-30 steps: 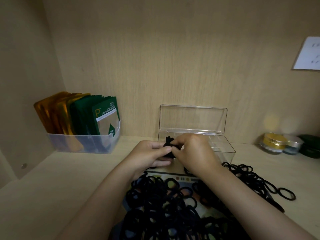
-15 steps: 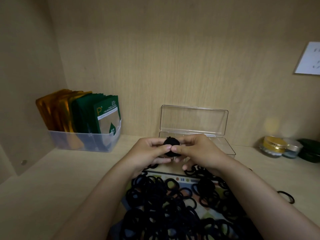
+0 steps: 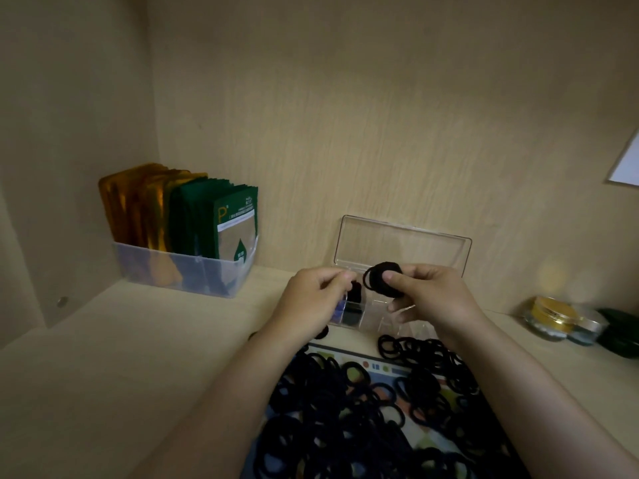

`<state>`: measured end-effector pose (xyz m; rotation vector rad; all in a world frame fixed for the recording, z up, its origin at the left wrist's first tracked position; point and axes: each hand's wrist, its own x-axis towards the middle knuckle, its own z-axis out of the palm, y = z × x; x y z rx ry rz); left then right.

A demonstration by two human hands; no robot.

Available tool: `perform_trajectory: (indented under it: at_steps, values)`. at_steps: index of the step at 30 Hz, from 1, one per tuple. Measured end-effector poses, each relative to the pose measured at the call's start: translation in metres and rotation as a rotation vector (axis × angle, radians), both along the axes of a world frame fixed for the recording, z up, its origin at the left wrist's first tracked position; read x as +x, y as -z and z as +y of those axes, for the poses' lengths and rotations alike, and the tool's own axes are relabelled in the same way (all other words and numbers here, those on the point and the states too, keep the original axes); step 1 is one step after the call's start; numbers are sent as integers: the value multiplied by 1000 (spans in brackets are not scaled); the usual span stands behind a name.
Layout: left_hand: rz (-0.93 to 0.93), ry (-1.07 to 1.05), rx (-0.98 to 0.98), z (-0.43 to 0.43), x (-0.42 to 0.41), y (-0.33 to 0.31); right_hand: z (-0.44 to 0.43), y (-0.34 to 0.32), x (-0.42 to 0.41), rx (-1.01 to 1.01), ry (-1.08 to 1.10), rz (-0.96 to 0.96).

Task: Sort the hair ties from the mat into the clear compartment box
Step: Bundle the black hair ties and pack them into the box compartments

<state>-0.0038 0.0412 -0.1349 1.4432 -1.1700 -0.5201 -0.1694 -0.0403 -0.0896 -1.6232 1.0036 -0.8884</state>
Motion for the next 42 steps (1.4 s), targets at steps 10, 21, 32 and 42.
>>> perform_trajectory:
  at_steps: [10, 21, 32, 42]
  values:
    - [-596, 67, 85, -9, 2, 30, -29, -3, 27, -298, 104, 731]
    - [-649, 113, 197, -10, -4, 34, -40, 0, 52, -374, -53, 1213]
    - [-760, 67, 199, -11, -8, 30, -33, -13, 19, -471, -240, 984]
    - [-642, 65, 135, -7, -5, 26, -15, 13, 10, -688, -248, 1079]
